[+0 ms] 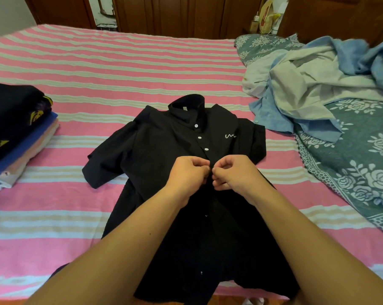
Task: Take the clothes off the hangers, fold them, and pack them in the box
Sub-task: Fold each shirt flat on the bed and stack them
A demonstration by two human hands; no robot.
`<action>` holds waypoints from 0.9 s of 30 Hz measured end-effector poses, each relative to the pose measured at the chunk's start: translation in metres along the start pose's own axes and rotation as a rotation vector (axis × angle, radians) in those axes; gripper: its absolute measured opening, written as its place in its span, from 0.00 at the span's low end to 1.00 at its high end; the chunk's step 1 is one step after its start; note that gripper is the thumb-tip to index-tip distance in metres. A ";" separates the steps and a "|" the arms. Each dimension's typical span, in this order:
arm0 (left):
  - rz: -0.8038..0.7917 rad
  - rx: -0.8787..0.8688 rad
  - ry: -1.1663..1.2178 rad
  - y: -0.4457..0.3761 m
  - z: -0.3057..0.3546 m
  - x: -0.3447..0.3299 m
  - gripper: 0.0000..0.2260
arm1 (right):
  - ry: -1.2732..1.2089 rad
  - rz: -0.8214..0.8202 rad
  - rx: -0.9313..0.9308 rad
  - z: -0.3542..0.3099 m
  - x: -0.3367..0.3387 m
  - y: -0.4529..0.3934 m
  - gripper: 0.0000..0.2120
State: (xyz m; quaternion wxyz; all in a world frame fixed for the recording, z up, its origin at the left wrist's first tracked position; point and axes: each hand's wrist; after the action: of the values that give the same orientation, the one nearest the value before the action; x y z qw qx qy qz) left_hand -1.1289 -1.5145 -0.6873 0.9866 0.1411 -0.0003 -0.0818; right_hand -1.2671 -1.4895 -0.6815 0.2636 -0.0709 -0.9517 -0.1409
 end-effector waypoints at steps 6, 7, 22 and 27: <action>0.009 -0.029 0.088 -0.004 -0.003 -0.003 0.03 | 0.415 0.240 0.122 0.003 -0.016 -0.001 0.05; 0.021 -0.022 0.140 -0.006 -0.003 -0.002 0.03 | 0.433 0.263 0.142 0.003 -0.018 0.000 0.05; 0.078 -0.011 0.270 -0.008 -0.004 0.002 0.05 | -0.029 0.185 0.053 0.002 -0.014 0.001 0.01; 0.087 -0.110 0.115 -0.008 -0.006 0.002 0.05 | -0.253 0.048 -0.121 -0.007 -0.001 -0.002 0.03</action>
State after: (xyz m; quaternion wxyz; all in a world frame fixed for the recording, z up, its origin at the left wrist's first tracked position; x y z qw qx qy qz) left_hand -1.1277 -1.5213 -0.6952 0.9939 0.0909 0.0547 -0.0304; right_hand -1.2631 -1.4936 -0.6764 0.1399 -0.1265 -0.9651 -0.1817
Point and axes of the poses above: each hand's wrist, its own y-axis away from the middle knuckle, its own x-axis out of the back of the hand, z = x × y, and after that the axes turned 11 degrees about y, right-handed
